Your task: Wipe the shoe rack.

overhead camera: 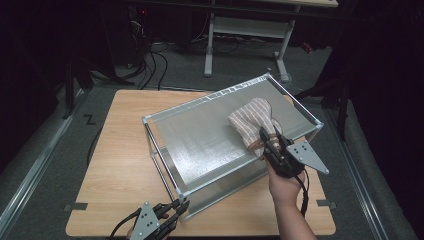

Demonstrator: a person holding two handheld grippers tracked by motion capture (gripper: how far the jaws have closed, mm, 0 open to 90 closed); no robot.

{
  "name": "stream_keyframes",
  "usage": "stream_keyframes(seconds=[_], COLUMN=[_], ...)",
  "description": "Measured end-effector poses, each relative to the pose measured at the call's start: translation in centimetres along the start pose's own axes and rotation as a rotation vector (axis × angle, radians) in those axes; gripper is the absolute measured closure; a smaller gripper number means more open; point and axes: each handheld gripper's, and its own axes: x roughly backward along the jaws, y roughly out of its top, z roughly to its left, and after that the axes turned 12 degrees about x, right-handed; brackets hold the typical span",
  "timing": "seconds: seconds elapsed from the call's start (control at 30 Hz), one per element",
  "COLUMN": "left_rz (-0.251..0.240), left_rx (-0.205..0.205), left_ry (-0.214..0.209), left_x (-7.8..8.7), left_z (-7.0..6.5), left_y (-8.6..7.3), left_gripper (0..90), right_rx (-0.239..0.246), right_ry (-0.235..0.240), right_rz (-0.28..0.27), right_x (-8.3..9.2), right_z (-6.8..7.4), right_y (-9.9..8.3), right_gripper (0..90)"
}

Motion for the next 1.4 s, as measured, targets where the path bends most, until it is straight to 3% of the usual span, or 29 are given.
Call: stream_keyframes(seconds=[0.13,0.27,0.4,0.47,0.53,0.77,0.9,1.03,1.13,1.27,1.3,1.4], left_rz=[0.0,-0.001,-0.002,-0.002,-0.002,-0.002,0.0,-0.002,-0.002,-0.001,-0.001,0.0], left_rx=[-0.001,-0.001,-0.003,-0.003,-0.005,-0.007,-0.01,-0.007,-0.007,-0.01,-0.01,-0.011], left_ry=[0.002,0.002,0.004,0.004,0.004,0.002,0.003,0.003,0.003,0.004,0.003,0.003], left_x=[0.1,0.1,0.1,0.1,0.1,0.1,0.1,0.1,0.1,0.1,0.1,0.1], left_z=[0.0,-0.1,-0.1,-0.1,-0.1,-0.1,0.0,-0.1,-0.1,0.0,0.0,0.0], left_y=[0.0,-0.1,-0.1,-0.1,-0.1,-0.1,-0.1,-0.1,-0.1,-0.1,-0.1,-0.1], left_gripper=[80.0,79.9,80.0,79.9,79.9,79.9,79.9,79.9,79.9,79.9,79.9,79.9], right_rx=[-0.02,-0.02,0.013,0.018,0.033,0.017,0.016,0.0,0.0,0.012,0.026,0.023], right_ry=[0.001,0.006,0.019,0.02,0.017,0.004,0.0,0.014,0.016,0.038,0.024,0.009], right_rz=[-0.011,-0.019,-0.006,0.006,0.02,0.079,0.082,0.064,0.065,0.088,0.096,0.109], right_x=[0.1,0.3,0.4,0.3,0.1,-0.5,-0.4,-0.3,-0.4,-0.6,-0.6,-0.6], right_z=[-0.2,-0.1,0.4,0.5,0.7,0.0,-0.6,-0.6,-0.6,-0.4,-0.3,-0.8], right_y=[-0.1,0.2,0.4,0.3,0.1,-0.8,-1.0,-0.7,-0.7,-0.9,-1.0,-1.1], right_gripper=[53.8,51.6,50.8,51.3,58.4,71.0,69.8,55.6,54.9,65.7,69.9,71.7])
